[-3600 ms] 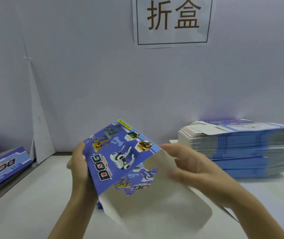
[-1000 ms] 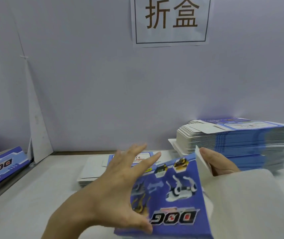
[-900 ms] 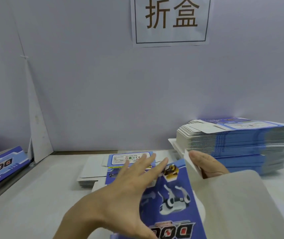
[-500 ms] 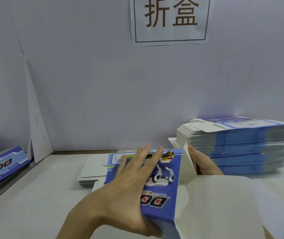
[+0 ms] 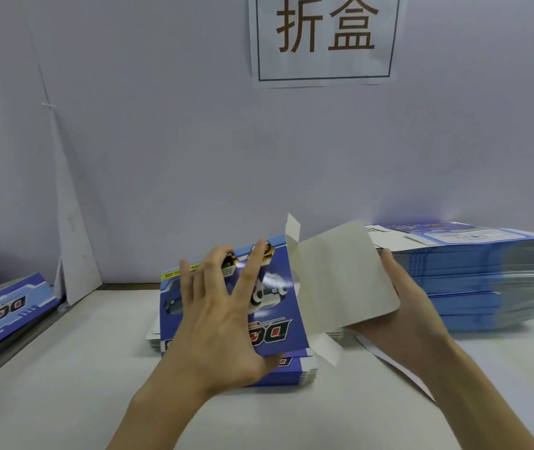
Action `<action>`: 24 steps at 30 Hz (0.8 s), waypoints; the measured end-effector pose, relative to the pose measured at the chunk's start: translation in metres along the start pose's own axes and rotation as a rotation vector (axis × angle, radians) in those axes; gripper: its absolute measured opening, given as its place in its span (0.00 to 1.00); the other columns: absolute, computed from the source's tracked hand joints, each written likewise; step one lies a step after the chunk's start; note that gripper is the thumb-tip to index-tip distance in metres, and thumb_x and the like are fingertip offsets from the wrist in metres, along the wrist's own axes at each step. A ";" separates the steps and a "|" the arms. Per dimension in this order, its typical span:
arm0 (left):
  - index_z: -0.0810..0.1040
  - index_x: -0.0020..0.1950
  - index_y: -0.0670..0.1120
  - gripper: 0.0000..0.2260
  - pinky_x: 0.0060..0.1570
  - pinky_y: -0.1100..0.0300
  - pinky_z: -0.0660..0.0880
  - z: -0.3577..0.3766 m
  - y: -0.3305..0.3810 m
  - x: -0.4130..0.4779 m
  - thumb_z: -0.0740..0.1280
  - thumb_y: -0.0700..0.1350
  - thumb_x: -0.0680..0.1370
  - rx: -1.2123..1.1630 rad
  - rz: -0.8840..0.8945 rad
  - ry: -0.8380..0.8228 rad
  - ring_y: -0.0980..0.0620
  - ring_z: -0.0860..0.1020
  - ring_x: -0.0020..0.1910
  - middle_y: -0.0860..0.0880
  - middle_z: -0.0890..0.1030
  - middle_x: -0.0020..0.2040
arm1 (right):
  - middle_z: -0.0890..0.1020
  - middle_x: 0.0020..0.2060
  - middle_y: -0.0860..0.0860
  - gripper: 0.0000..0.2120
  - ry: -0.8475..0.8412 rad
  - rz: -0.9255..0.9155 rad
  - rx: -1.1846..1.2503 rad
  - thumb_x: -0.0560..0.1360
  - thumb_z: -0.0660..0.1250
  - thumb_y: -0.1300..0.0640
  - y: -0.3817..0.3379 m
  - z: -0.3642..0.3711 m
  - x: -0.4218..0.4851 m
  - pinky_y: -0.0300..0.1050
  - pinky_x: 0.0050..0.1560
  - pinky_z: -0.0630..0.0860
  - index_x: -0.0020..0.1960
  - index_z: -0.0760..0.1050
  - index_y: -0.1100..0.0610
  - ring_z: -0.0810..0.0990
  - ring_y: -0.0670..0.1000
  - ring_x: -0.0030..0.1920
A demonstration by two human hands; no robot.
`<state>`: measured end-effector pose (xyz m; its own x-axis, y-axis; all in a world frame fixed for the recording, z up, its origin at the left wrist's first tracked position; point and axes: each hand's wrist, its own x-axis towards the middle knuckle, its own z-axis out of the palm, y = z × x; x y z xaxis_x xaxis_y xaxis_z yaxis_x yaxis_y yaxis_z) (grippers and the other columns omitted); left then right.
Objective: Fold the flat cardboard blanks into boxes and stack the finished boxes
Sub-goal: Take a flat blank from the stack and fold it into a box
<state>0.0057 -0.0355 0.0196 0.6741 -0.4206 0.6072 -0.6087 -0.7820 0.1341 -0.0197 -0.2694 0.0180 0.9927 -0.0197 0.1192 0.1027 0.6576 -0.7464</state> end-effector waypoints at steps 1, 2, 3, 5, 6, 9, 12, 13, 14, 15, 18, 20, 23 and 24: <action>0.34 0.73 0.65 0.56 0.71 0.50 0.29 0.001 0.001 0.000 0.69 0.69 0.58 0.007 0.010 0.023 0.49 0.47 0.74 0.49 0.49 0.70 | 0.84 0.55 0.52 0.18 -0.012 -0.010 -0.027 0.74 0.62 0.40 -0.001 0.001 -0.001 0.56 0.51 0.79 0.53 0.85 0.48 0.84 0.55 0.53; 0.38 0.75 0.62 0.55 0.72 0.45 0.33 0.001 0.003 0.000 0.70 0.68 0.58 -0.003 0.020 0.054 0.47 0.49 0.74 0.47 0.52 0.71 | 0.85 0.55 0.53 0.18 -0.012 -0.024 -0.052 0.73 0.64 0.40 -0.002 0.002 -0.001 0.57 0.51 0.79 0.53 0.85 0.48 0.84 0.55 0.52; 0.43 0.76 0.59 0.55 0.73 0.40 0.41 0.000 0.004 0.000 0.71 0.66 0.57 -0.029 0.034 0.088 0.46 0.52 0.73 0.45 0.55 0.70 | 0.85 0.53 0.53 0.18 -0.016 -0.036 -0.064 0.72 0.65 0.41 -0.002 0.004 -0.004 0.57 0.50 0.79 0.53 0.85 0.49 0.85 0.56 0.51; 0.54 0.77 0.53 0.52 0.69 0.31 0.56 -0.004 0.003 0.001 0.71 0.65 0.57 -0.065 0.062 0.169 0.45 0.57 0.70 0.43 0.60 0.69 | 0.85 0.52 0.55 0.19 -0.049 -0.038 -0.055 0.70 0.69 0.41 -0.002 0.002 -0.005 0.60 0.52 0.78 0.54 0.84 0.51 0.84 0.59 0.52; 0.56 0.77 0.52 0.51 0.67 0.29 0.59 -0.005 0.003 0.001 0.70 0.65 0.57 -0.065 0.078 0.191 0.45 0.58 0.69 0.43 0.61 0.68 | 0.84 0.53 0.57 0.21 -0.072 -0.015 -0.044 0.69 0.71 0.41 -0.002 0.001 -0.006 0.61 0.55 0.76 0.56 0.84 0.52 0.83 0.60 0.53; 0.56 0.77 0.51 0.50 0.69 0.31 0.54 -0.002 0.004 -0.001 0.67 0.66 0.58 -0.012 0.121 0.180 0.44 0.58 0.70 0.41 0.61 0.68 | 0.84 0.50 0.58 0.22 -0.112 0.073 -0.045 0.67 0.71 0.42 0.001 0.006 -0.009 0.58 0.52 0.76 0.53 0.85 0.55 0.83 0.60 0.50; 0.56 0.77 0.52 0.50 0.71 0.35 0.50 0.001 0.004 -0.001 0.68 0.67 0.58 0.014 0.132 0.172 0.43 0.58 0.71 0.40 0.62 0.68 | 0.84 0.48 0.58 0.21 -0.128 0.061 -0.068 0.67 0.69 0.43 0.001 0.010 -0.010 0.56 0.47 0.80 0.53 0.85 0.55 0.84 0.59 0.47; 0.56 0.77 0.52 0.51 0.71 0.35 0.50 0.002 0.004 0.000 0.69 0.66 0.58 0.018 0.136 0.176 0.42 0.58 0.71 0.40 0.62 0.68 | 0.84 0.48 0.58 0.20 -0.145 0.053 -0.066 0.66 0.71 0.44 0.000 0.012 -0.012 0.56 0.46 0.81 0.53 0.85 0.54 0.84 0.59 0.47; 0.56 0.77 0.52 0.51 0.70 0.35 0.50 0.002 0.004 0.000 0.69 0.66 0.57 0.024 0.145 0.177 0.42 0.59 0.71 0.40 0.62 0.68 | 0.85 0.48 0.58 0.21 -0.163 0.043 -0.065 0.64 0.74 0.45 -0.001 0.013 -0.012 0.55 0.44 0.81 0.53 0.85 0.54 0.85 0.58 0.46; 0.56 0.77 0.52 0.51 0.70 0.35 0.51 0.003 0.004 0.000 0.69 0.66 0.57 0.033 0.155 0.182 0.42 0.59 0.72 0.40 0.62 0.69 | 0.85 0.47 0.57 0.22 -0.166 0.043 -0.082 0.61 0.77 0.46 -0.001 0.016 -0.014 0.54 0.42 0.81 0.53 0.85 0.55 0.85 0.57 0.45; 0.56 0.77 0.52 0.49 0.71 0.33 0.50 0.001 0.004 0.000 0.66 0.68 0.59 0.021 0.165 0.209 0.41 0.59 0.72 0.40 0.61 0.69 | 0.86 0.45 0.56 0.20 -0.012 0.016 -0.169 0.66 0.73 0.50 0.004 0.016 -0.011 0.48 0.36 0.81 0.55 0.82 0.57 0.86 0.53 0.42; 0.56 0.77 0.52 0.49 0.71 0.34 0.48 -0.002 0.003 0.002 0.66 0.68 0.60 0.005 0.174 0.229 0.40 0.60 0.72 0.40 0.60 0.69 | 0.86 0.44 0.53 0.13 0.115 -0.054 -0.237 0.71 0.68 0.53 0.007 0.013 -0.008 0.45 0.35 0.81 0.54 0.81 0.54 0.86 0.50 0.41; 0.55 0.77 0.52 0.49 0.72 0.34 0.47 -0.004 0.002 0.003 0.65 0.67 0.60 0.021 0.195 0.223 0.39 0.58 0.73 0.39 0.59 0.70 | 0.87 0.44 0.50 0.11 0.162 -0.104 -0.324 0.67 0.69 0.47 0.007 0.017 -0.007 0.43 0.37 0.82 0.44 0.86 0.49 0.86 0.48 0.40; 0.55 0.77 0.52 0.49 0.71 0.35 0.46 -0.003 0.002 0.003 0.66 0.67 0.60 0.018 0.202 0.214 0.40 0.58 0.73 0.39 0.59 0.70 | 0.87 0.42 0.49 0.10 0.174 -0.129 -0.343 0.65 0.69 0.43 0.006 0.018 -0.007 0.43 0.35 0.82 0.41 0.86 0.46 0.86 0.47 0.40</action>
<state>0.0050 -0.0366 0.0238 0.4353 -0.4631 0.7721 -0.7126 -0.7013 -0.0189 -0.0275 -0.2518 0.0250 0.9633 -0.2318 0.1354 0.2129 0.3523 -0.9114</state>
